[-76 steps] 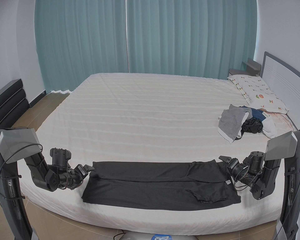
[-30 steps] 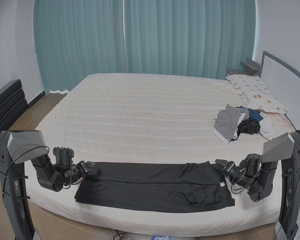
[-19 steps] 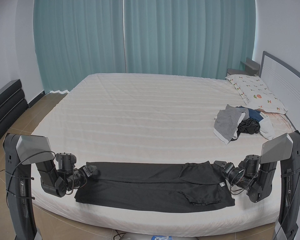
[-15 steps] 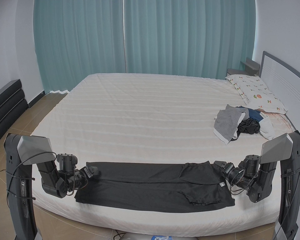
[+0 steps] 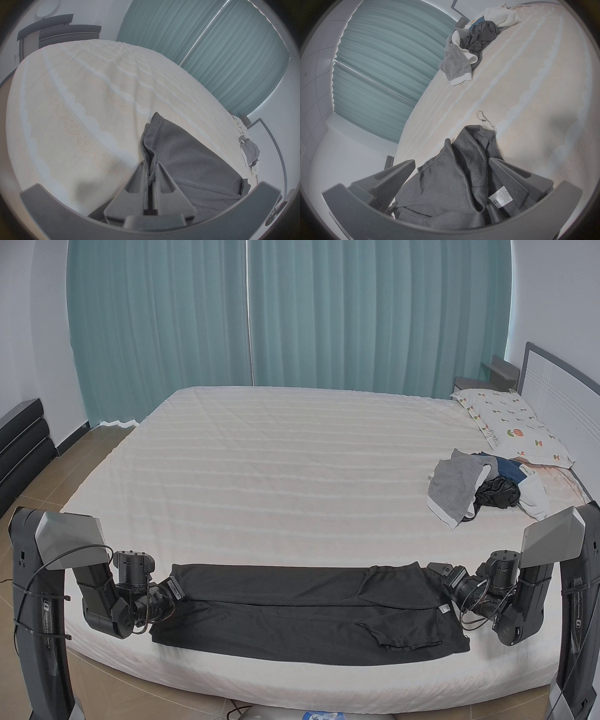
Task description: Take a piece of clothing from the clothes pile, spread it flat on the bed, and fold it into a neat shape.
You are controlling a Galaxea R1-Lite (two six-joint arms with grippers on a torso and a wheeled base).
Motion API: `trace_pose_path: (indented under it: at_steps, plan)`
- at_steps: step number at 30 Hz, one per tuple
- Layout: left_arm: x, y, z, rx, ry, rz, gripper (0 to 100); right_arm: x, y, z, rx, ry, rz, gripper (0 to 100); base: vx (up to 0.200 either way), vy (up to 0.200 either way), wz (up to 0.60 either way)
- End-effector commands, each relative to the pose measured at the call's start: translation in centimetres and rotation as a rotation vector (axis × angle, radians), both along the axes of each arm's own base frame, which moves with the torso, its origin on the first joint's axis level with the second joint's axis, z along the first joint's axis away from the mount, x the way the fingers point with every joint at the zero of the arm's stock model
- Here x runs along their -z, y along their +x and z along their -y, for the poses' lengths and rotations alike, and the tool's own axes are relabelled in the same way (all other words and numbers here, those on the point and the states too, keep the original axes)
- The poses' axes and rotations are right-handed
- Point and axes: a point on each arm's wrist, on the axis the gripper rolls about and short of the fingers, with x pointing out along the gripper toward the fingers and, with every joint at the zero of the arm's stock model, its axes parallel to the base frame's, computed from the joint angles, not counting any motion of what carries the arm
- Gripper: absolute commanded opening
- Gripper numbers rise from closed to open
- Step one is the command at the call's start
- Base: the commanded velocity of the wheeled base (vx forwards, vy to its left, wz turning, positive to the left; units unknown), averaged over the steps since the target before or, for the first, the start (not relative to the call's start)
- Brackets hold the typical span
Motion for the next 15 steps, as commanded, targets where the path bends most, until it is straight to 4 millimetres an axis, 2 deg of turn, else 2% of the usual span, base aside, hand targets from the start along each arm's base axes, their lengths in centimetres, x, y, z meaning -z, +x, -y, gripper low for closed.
trace_pose_path:
  at_steps: [1, 15]
  plan:
    - [0.0, -0.1, 0.0, 0.0, 0.001, -0.003, 0, 0.0, 0.0, 0.0, -0.001, 0.0, 0.001, 100, 0.0, 0.0, 0.0]
    - [-1.4, 0.0, -1.4, -0.034, -0.005, 0.033, 0, 0.0, 0.0, 0.0, -0.001, 0.0, 0.001, 100, 0.0, 0.0, 0.0]
